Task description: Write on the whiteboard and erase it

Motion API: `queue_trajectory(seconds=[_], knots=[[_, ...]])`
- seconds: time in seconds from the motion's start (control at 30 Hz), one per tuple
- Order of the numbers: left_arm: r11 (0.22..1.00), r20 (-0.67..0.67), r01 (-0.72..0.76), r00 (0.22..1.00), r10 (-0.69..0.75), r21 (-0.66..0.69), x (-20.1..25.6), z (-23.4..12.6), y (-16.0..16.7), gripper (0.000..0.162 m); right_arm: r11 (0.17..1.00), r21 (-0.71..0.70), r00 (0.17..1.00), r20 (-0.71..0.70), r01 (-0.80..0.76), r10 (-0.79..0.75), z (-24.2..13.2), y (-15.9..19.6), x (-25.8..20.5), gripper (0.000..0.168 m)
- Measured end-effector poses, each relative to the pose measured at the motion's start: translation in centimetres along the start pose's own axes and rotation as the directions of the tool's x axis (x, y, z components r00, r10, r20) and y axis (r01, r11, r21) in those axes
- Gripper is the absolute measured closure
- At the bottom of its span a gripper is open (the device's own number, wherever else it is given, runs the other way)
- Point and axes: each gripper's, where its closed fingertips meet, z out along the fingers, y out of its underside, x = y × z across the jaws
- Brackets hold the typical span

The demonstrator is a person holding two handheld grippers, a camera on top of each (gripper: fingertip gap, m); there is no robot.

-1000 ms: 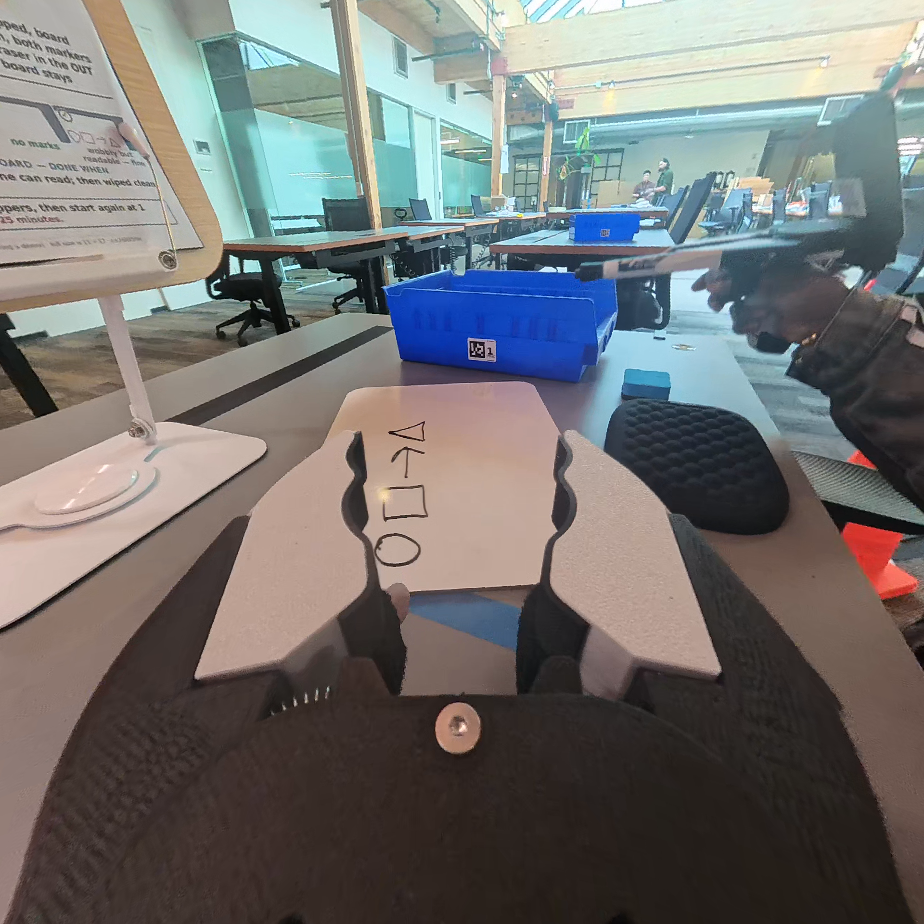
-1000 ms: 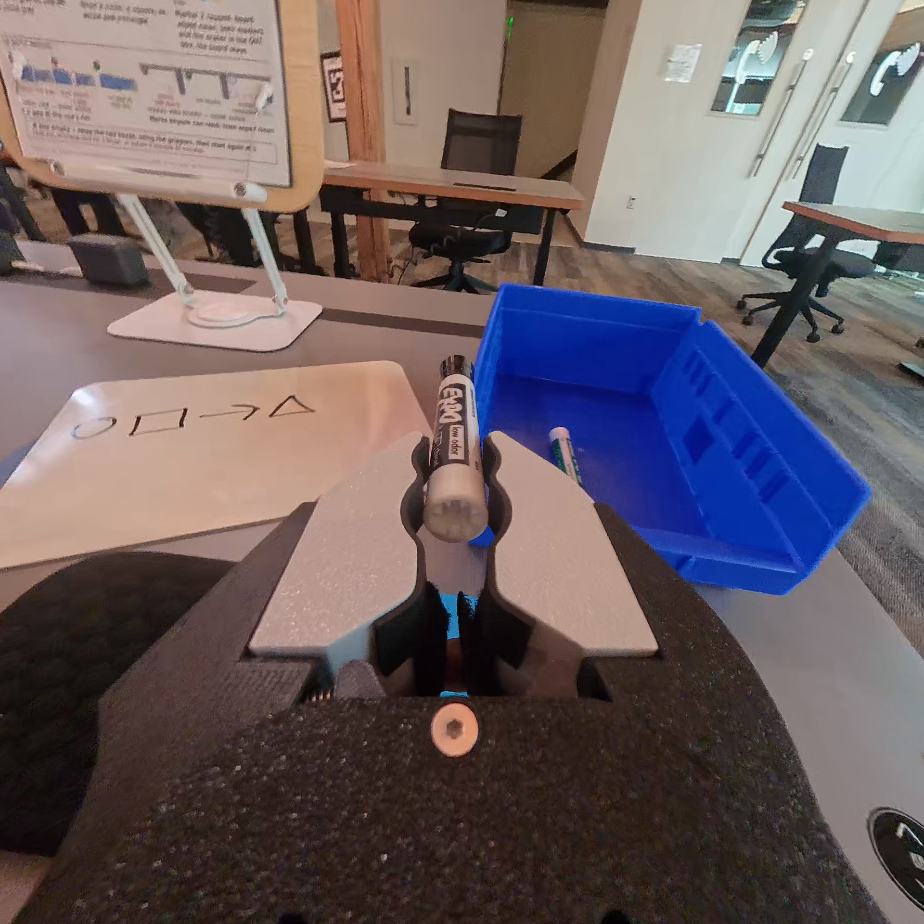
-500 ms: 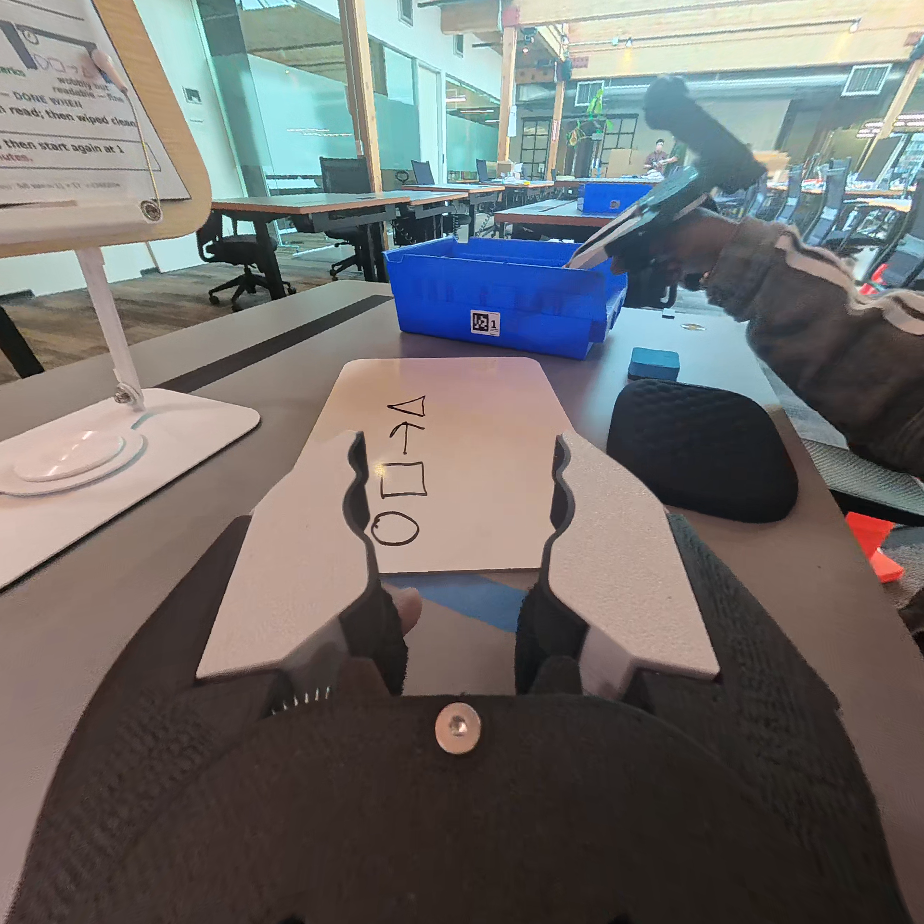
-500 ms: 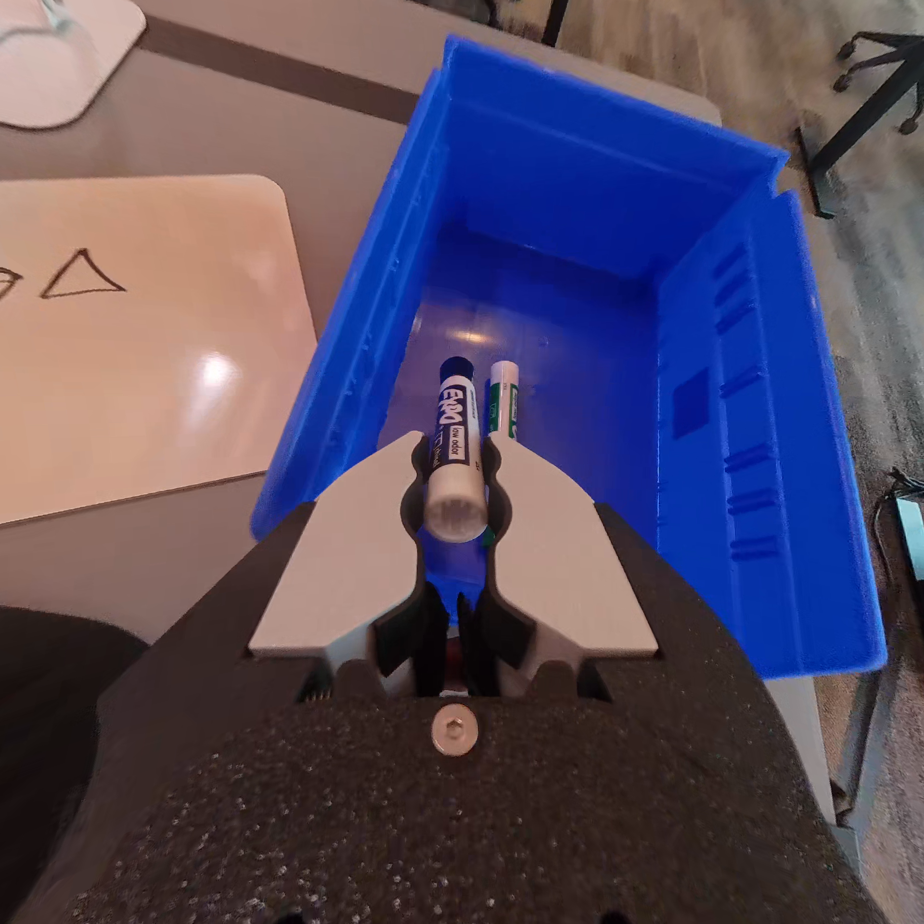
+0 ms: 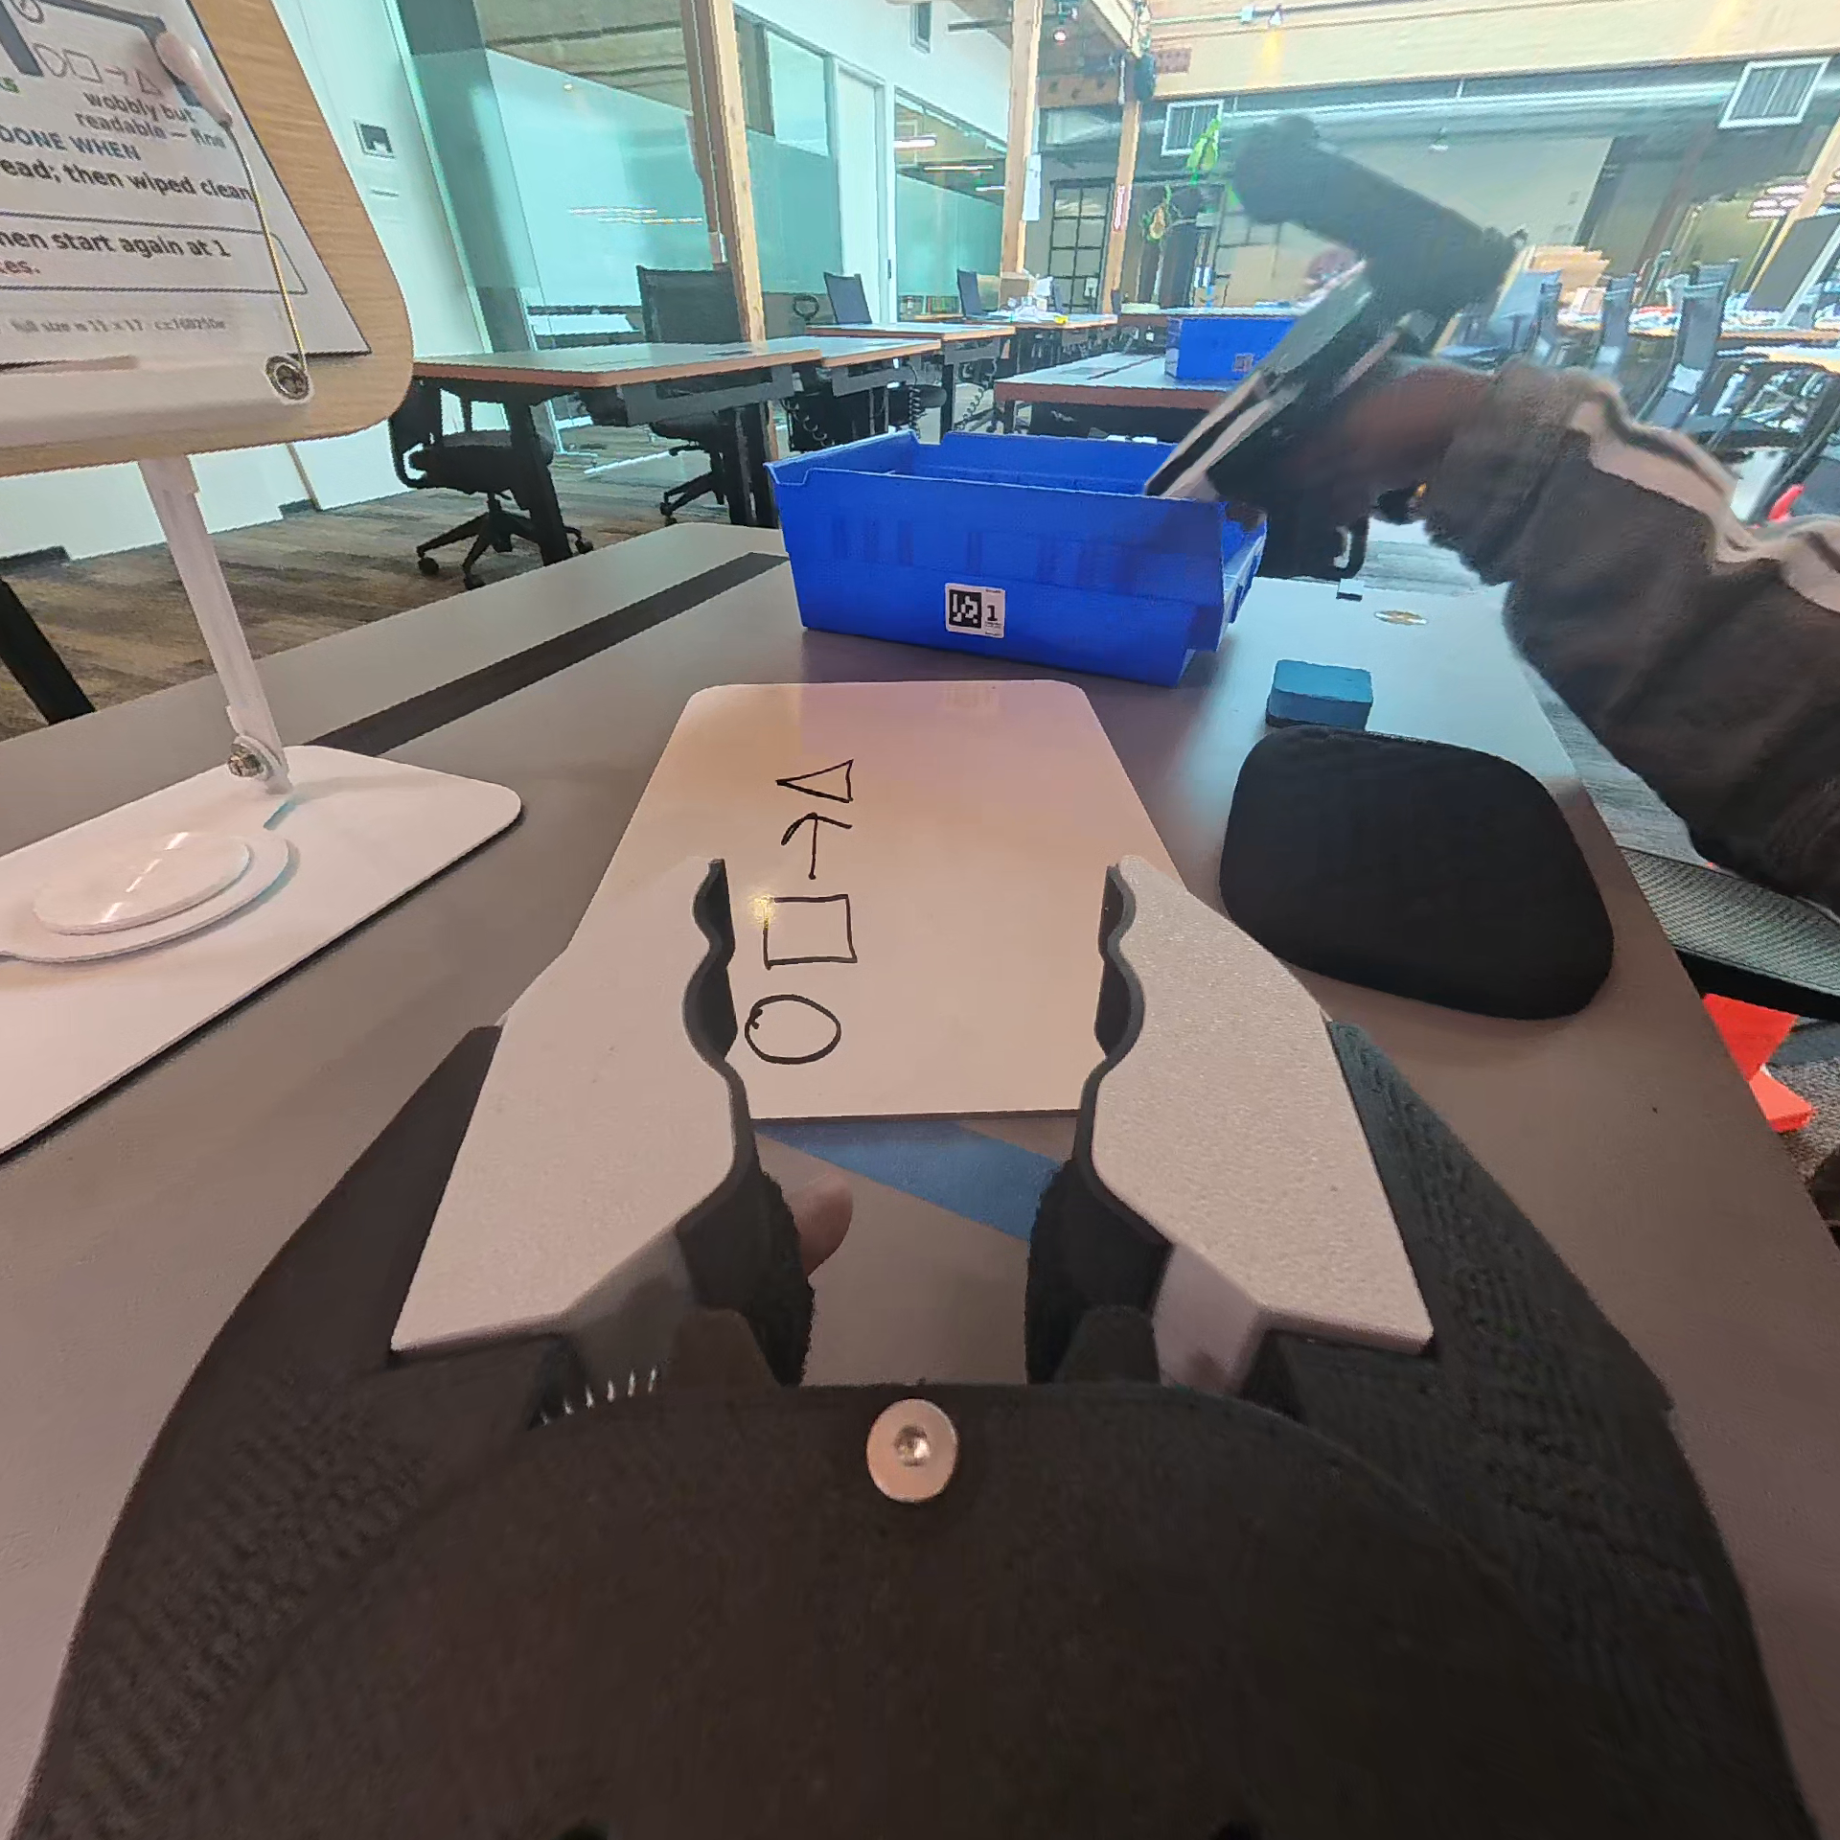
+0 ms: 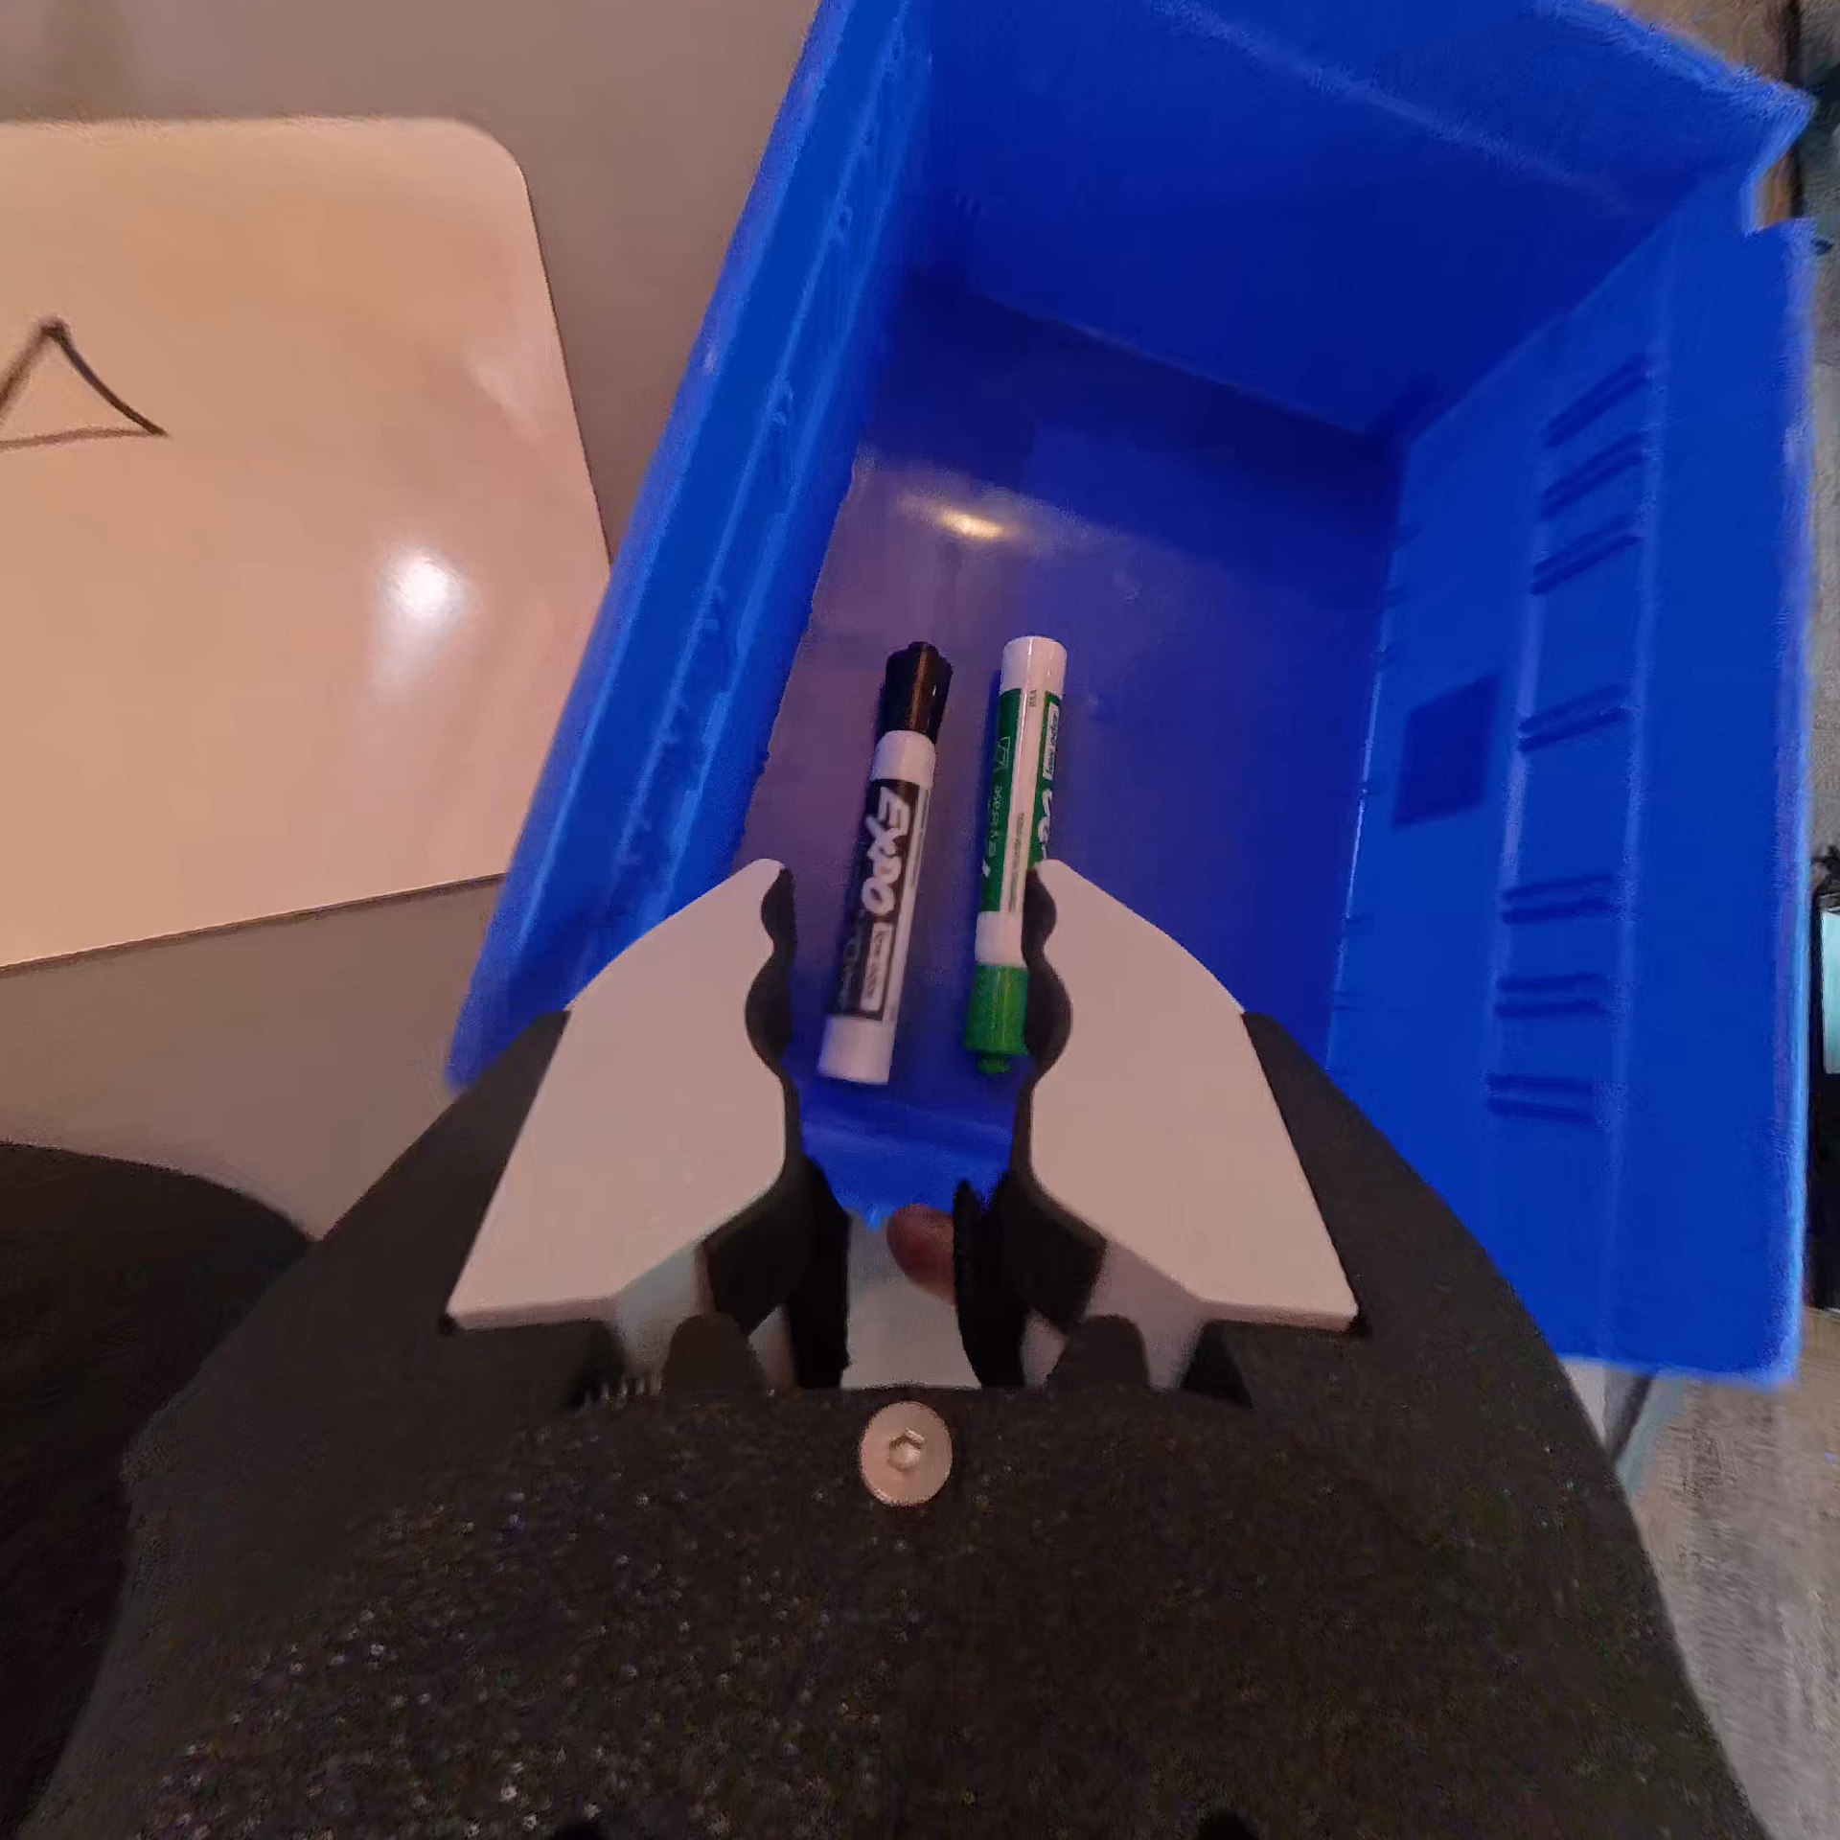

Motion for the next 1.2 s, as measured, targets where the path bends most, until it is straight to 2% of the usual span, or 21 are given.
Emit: queue_trajectory(seconds=[0.13, 0.2, 0.27, 0.37, 0.5, 0.57, 0.67, 0.73, 0.8, 0.9, 1.0, 1.07, 1.2], knots=[[1.000, 0.010, -0.007, 1.000, 0.007, -0.007, -0.2, 0.0, 0.1, 0.091, 0.994, 0.053, 0.995, -0.018, -0.100, 0.101, -5.1, 2.5, -1.7, 0.092], [1.000, 0.009, -0.002, 1.000, 0.002, -0.012, -0.2, 0.1, 0.3, 0.092, 0.992, 0.053, 0.993, 0.032, -0.114, 0.113, -6.8, 5.1, -4.4, 0.085], [1.000, 0.001, 0.004, 1.000, -0.004, -0.024, 0.0, 0.3, 0.5, 0.092, 0.992, -0.042, 0.989, 0.092, -0.115, 0.119, -6.7, 8.3, -7.1, 0.089], [0.997, -0.006, 0.014, 1.000, -0.015, -0.070, 0.1, 0.6, 1.3, 0.092, 0.976, -0.200, 0.991, 0.084, -0.085, 0.104, -5.1, 11.8, -8.2, 0.082], [0.991, 0.000, -0.018, 1.000, 0.018, -0.129, -0.1, 0.8, 1.8, 0.092, 0.973, -0.194, 0.987, 0.075, -0.127, 0.144, -3.3, 11.6, -8.0, 0.089], [0.980, 0.008, -0.067, 0.998, 0.070, -0.186, -0.3, 0.8, 2.4, 0.092, 0.971, -0.216, 0.988, 0.090, -0.101, 0.123, -2.7, 11.8, -8.3, 0.107], [0.958, 0.031, -0.072, 0.996, 0.084, -0.278, -1.1, 1.0, 2.7, 0.092, 0.982, -0.175, 0.991, 0.098, -0.071, 0.089, -3.2, 10.9, -9.0, 0.110], [0.944, 0.032, -0.063, 0.996, 0.077, -0.325, -1.8, 1.3, 2.3, 0.092, 0.996, -0.085, 0.990, 0.138, -0.013, 0.025, -4.6, 8.4, -10.8, 0.111], [0.933, 0.030, -0.063, 0.996, 0.079, -0.355, -2.6, 1.9, 1.8, 0.090, 0.995, 0.055, 0.968, 0.236, 0.077, -0.088, -6.1, 4.5, -14.5, 0.110], [0.920, 0.010, -0.075, 0.996, 0.085, -0.385, -3.5, 2.7, 2.5, 0.087, 0.951, 0.199, 0.869, 0.394, 0.237, -0.299, -6.6, -0.1, -21.5, 0.110], [0.873, -0.071, -0.058, 0.997, 0.027, -0.485, -2.2, 2.2, 5.5, 0.088, 0.876, 0.240, 0.736, 0.477, 0.417, -0.481, -4.3, -2.4, -27.7, 0.110], [0.837, -0.088, -0.130, 0.991, 0.098, -0.531, -2.2, 1.9, 6.9, 0.088, 0.832, 0.239, 0.657, 0.520, 0.501, -0.545, -2.0, -3.0, -30.7, 0.110], [0.840, -0.086, -0.123, 0.992, 0.091, -0.528, -2.2, 2.0, 7.1, 0.088, 0.777, 0.212, 0.591, 0.541, 0.592, -0.598, 1.7, -3.7, -33.7, 0.110]])
